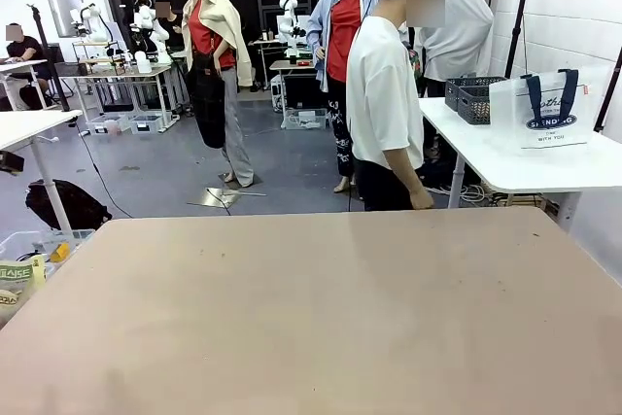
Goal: Transfer purchased items from the store into the shopping bag.
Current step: Open the Reusable shopping bag in the center of the table.
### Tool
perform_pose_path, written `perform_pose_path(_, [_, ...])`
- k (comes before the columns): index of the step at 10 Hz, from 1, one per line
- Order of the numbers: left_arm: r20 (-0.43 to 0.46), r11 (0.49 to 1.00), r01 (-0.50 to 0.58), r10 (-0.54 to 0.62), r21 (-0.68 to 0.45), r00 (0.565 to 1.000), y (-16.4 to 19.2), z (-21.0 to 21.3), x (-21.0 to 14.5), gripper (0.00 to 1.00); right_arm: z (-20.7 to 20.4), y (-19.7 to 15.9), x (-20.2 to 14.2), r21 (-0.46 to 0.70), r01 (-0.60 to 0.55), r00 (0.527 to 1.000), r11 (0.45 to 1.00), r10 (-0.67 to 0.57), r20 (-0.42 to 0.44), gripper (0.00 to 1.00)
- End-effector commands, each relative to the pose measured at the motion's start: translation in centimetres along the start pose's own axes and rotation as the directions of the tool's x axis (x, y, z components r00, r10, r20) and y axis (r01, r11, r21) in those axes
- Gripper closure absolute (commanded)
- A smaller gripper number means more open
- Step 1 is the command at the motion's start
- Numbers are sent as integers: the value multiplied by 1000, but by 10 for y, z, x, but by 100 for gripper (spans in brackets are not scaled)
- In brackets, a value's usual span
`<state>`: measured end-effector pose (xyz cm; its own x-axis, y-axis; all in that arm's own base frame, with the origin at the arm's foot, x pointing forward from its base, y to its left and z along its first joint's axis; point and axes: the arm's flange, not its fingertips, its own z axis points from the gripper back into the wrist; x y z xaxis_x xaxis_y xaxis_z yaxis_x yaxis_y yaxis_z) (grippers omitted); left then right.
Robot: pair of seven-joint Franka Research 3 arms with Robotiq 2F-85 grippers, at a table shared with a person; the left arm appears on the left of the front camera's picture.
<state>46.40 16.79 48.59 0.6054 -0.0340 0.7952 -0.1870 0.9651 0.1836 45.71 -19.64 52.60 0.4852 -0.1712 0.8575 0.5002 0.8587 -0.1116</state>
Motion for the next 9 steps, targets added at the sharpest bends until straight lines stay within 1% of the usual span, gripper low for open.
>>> perform_pose_path(1, [13, 997, 40, -39, -64, 999, -73, 10, 18, 0, -6, 100, -3, 0, 6, 1000, 1000, -6, -22, 0])
perform_pose_path(2, [0, 1000, 0, 0, 0, 1000, 0, 0, 0, 0, 0, 0, 0, 0, 0, 1000, 1000, 0, 0, 0])
perform_pose_path(9, [0, 1000, 0, 0, 0, 1000, 0, 0, 0, 0, 0, 0, 0, 0, 0, 1000, 1000, 0, 0, 0])
